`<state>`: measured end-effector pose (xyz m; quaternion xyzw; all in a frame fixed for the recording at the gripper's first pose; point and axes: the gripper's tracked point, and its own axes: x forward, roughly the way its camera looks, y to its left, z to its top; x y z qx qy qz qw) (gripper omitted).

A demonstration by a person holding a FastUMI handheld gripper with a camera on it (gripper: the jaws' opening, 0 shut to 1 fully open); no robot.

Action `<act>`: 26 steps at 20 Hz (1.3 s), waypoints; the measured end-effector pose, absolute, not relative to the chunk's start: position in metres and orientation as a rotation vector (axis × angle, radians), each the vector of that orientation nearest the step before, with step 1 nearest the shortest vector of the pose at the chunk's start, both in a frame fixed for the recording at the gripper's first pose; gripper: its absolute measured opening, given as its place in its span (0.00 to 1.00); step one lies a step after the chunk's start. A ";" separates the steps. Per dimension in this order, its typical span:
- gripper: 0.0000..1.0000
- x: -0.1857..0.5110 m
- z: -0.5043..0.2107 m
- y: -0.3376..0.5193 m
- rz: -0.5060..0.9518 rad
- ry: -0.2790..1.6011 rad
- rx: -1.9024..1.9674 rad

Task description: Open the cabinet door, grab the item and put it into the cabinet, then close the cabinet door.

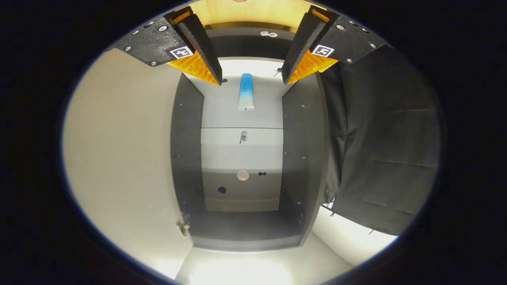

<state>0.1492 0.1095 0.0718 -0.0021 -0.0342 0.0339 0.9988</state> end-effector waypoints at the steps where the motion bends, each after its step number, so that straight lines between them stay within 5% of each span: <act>1: 0.93 0.130 0.073 0.110 0.069 -0.072 0.015; 17: 0.93 -0.045 0.039 0.091 0.120 0.054 0.102; 26: 0.93 -0.091 0.054 -0.070 -0.011 0.040 0.138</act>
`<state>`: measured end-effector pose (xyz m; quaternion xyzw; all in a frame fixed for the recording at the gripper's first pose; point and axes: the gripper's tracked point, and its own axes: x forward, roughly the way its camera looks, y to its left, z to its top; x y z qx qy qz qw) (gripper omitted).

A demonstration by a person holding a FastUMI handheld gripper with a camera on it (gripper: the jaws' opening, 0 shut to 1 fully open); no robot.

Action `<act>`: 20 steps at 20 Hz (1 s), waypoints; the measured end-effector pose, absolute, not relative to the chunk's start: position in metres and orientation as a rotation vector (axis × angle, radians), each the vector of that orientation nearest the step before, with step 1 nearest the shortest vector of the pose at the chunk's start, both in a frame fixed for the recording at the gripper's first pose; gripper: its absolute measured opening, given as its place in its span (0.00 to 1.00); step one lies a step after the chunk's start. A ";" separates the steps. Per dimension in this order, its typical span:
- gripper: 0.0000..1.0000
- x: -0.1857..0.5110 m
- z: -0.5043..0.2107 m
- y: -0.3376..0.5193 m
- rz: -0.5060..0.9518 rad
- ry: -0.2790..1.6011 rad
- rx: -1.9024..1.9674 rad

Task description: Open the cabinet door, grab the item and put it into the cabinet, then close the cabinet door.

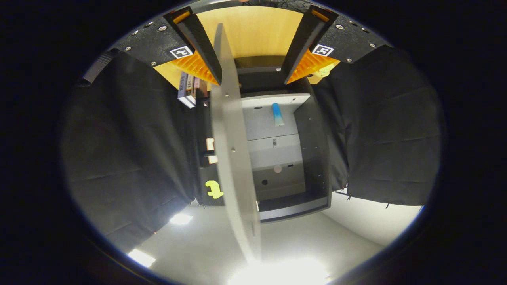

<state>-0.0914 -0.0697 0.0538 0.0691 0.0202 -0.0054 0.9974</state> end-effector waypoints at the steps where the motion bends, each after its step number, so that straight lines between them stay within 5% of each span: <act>1: 0.93 -0.095 0.047 -0.089 -0.026 0.047 0.135; 8: 0.95 -0.086 0.040 -0.203 -0.110 0.044 0.178; 20: 0.95 -0.006 0.052 -0.207 0.037 0.046 0.183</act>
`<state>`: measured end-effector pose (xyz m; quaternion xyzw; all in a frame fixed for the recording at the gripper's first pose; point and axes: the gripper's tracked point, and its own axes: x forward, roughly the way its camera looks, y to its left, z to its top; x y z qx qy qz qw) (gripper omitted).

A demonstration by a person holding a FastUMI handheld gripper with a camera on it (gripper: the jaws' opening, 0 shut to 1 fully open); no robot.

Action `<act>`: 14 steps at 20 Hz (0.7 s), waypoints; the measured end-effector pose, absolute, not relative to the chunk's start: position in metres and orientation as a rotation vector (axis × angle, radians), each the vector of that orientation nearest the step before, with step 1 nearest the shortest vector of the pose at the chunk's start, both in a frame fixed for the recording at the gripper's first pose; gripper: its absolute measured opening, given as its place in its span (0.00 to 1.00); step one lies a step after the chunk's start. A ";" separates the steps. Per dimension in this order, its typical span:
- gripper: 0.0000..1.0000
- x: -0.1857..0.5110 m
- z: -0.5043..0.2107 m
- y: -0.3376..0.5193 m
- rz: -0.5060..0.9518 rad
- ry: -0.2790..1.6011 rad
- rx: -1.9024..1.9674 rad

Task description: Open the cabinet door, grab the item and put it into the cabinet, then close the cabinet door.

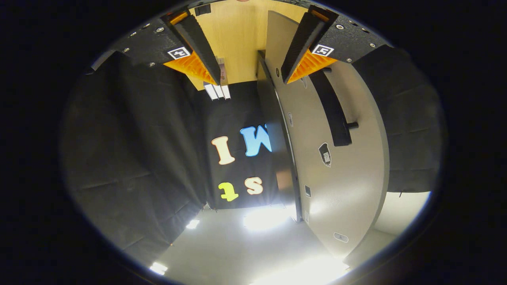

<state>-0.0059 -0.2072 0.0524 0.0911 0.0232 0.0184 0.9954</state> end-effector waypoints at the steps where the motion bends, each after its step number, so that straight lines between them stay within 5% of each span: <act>1: 0.95 -0.005 0.053 -0.203 0.047 0.042 0.179; 14: 0.93 -0.025 0.058 -0.158 -0.001 0.036 0.144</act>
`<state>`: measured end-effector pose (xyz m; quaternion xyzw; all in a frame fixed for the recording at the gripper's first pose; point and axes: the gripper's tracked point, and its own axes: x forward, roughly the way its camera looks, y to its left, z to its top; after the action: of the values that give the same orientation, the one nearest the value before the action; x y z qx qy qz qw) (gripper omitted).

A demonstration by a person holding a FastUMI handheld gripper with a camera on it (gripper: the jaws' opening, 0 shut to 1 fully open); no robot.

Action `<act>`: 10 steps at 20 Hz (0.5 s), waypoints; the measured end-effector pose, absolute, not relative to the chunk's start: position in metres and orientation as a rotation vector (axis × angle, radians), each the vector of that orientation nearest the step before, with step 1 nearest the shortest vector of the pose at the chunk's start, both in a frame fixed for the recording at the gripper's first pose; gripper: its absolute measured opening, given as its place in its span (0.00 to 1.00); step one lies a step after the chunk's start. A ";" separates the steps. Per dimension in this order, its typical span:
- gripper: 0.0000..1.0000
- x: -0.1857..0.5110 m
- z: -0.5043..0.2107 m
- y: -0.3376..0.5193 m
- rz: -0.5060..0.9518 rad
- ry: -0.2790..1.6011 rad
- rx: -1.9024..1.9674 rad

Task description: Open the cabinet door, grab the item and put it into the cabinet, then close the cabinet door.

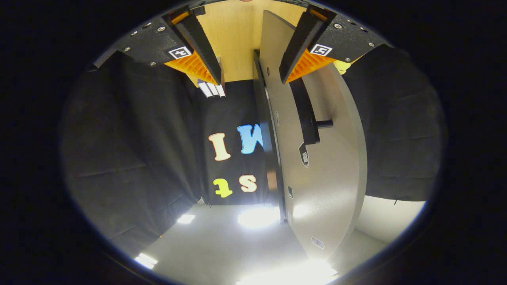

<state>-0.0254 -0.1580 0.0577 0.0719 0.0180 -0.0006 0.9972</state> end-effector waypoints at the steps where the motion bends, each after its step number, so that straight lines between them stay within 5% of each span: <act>1: 0.93 -0.027 0.057 -0.153 -0.012 0.036 0.152; 10: 0.94 -0.027 0.053 -0.065 -0.019 0.035 0.300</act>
<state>-0.0268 -0.0647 0.0525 0.1495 0.0175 -0.0093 0.9886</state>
